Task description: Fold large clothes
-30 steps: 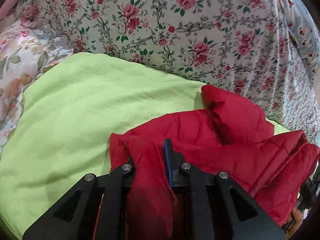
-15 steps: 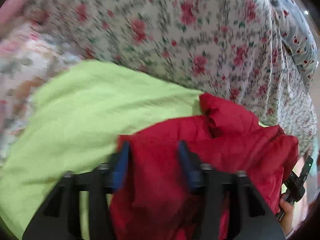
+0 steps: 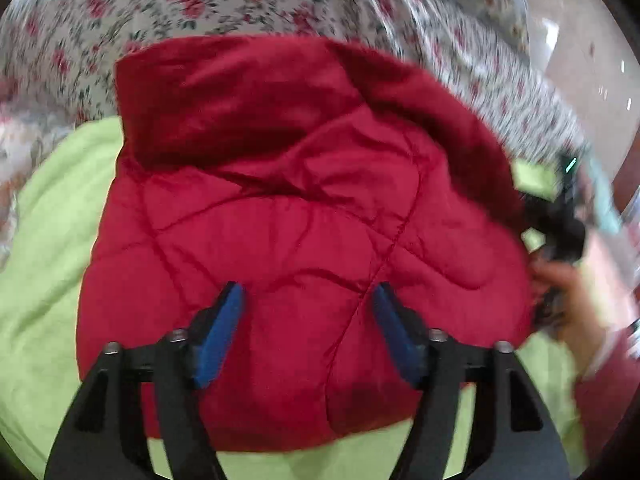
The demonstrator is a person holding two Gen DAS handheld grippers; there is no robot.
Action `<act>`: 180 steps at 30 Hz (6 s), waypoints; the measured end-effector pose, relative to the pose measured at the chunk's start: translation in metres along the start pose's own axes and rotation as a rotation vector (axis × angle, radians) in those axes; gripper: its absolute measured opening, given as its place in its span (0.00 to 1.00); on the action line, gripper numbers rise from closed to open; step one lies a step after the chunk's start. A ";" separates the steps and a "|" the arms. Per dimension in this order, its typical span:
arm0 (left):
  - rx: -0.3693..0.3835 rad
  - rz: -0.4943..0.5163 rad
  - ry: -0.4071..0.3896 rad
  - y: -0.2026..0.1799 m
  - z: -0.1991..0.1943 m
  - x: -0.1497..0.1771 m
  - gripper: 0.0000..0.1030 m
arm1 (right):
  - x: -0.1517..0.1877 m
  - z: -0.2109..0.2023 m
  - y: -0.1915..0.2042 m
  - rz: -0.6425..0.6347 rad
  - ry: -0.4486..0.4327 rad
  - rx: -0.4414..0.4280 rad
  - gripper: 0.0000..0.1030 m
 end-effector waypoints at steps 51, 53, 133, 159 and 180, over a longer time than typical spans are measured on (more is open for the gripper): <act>-0.008 -0.292 -0.040 0.103 -0.006 -0.017 0.87 | 0.058 -0.062 0.031 -0.209 0.072 -0.029 0.78; 0.019 -0.344 -0.049 0.116 -0.012 -0.006 0.87 | 0.061 -0.071 0.024 -0.204 0.072 -0.033 0.78; 0.096 -0.338 0.046 0.098 -0.092 0.148 0.81 | 0.216 -0.139 -0.042 -0.015 0.319 -0.254 0.67; -0.009 -0.153 0.056 0.062 -0.061 0.093 0.50 | 0.171 -0.106 0.023 -0.324 0.196 0.079 0.61; 0.090 -0.215 0.151 0.062 -0.012 0.064 0.24 | 0.145 -0.075 0.011 -0.197 0.190 0.054 0.11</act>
Point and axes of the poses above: each gripper's, at about its wrist camera, not at the fingertips, and z roughly the way its jaws point, y to its left, x to its underside, the point moved 7 cm from there along z, roughly the way its jaws point, and after that the axes turned 8 degrees about y, right-handed, at the moved point
